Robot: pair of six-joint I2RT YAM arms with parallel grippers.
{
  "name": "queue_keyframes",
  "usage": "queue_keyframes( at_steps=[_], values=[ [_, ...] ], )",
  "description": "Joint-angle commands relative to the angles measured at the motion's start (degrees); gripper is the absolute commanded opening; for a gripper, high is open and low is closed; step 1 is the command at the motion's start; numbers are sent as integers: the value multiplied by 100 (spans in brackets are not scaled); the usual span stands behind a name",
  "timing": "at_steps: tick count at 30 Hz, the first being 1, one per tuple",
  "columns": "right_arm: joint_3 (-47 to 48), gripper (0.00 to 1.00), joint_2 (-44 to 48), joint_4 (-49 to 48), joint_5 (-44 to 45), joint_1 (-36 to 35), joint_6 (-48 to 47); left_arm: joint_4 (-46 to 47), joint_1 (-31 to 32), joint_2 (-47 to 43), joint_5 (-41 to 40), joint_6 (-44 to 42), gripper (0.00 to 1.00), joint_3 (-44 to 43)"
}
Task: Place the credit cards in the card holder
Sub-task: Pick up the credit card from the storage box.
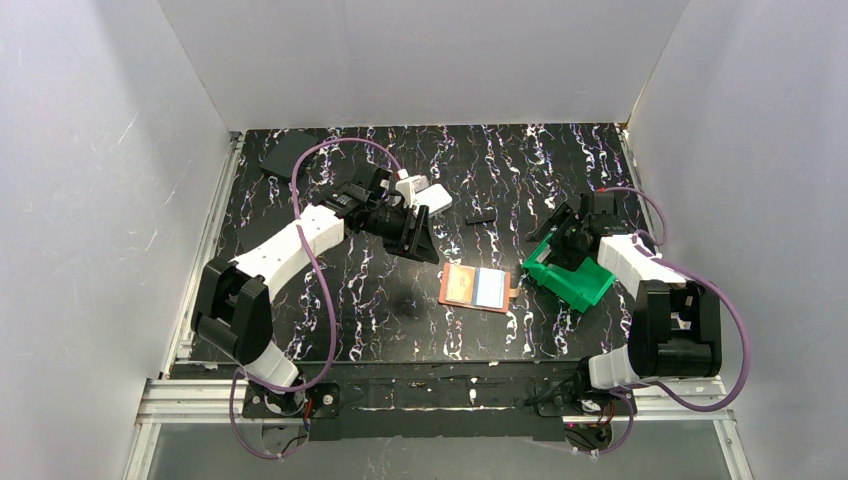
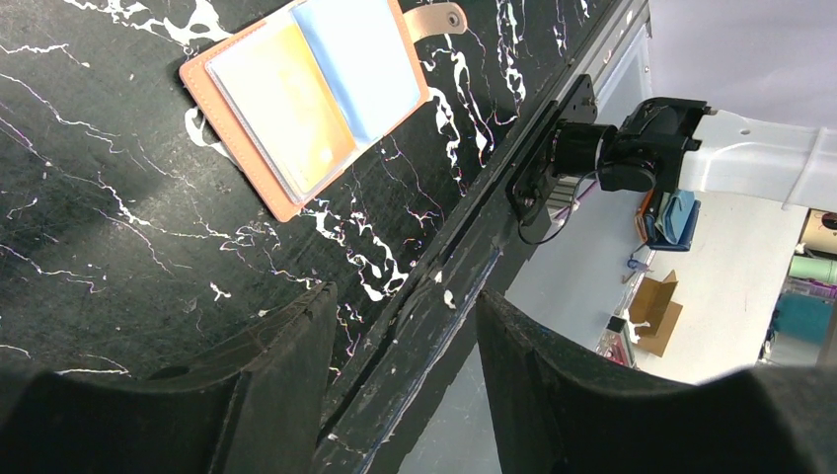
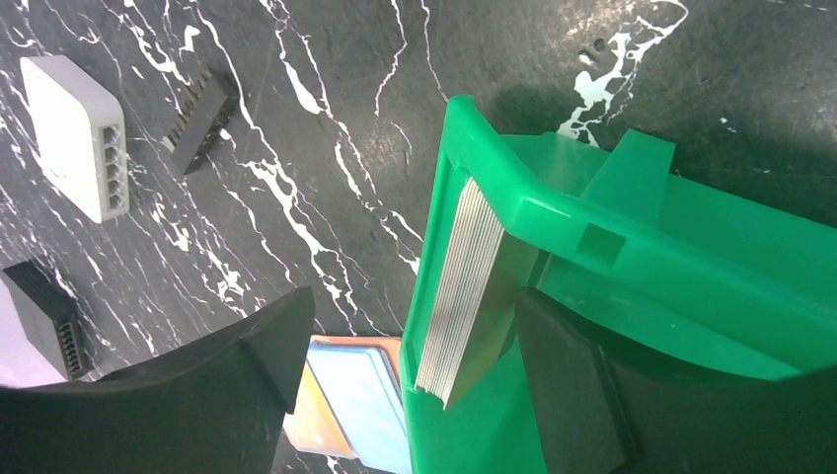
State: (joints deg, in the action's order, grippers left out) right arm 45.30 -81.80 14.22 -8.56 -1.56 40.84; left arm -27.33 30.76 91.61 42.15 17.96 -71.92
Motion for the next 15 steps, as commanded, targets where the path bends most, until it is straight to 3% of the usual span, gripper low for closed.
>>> queue_keyframes(
  at_steps=[1, 15],
  values=[
    [37, 81, 151, -330, -85, 16, 135, -53, 18, -4, 10, -108, 53, 26],
    [-20, 50, 284, -296, 53, 15, 231, -53, 13, -22, 38, -121, 53, 51]
  ],
)
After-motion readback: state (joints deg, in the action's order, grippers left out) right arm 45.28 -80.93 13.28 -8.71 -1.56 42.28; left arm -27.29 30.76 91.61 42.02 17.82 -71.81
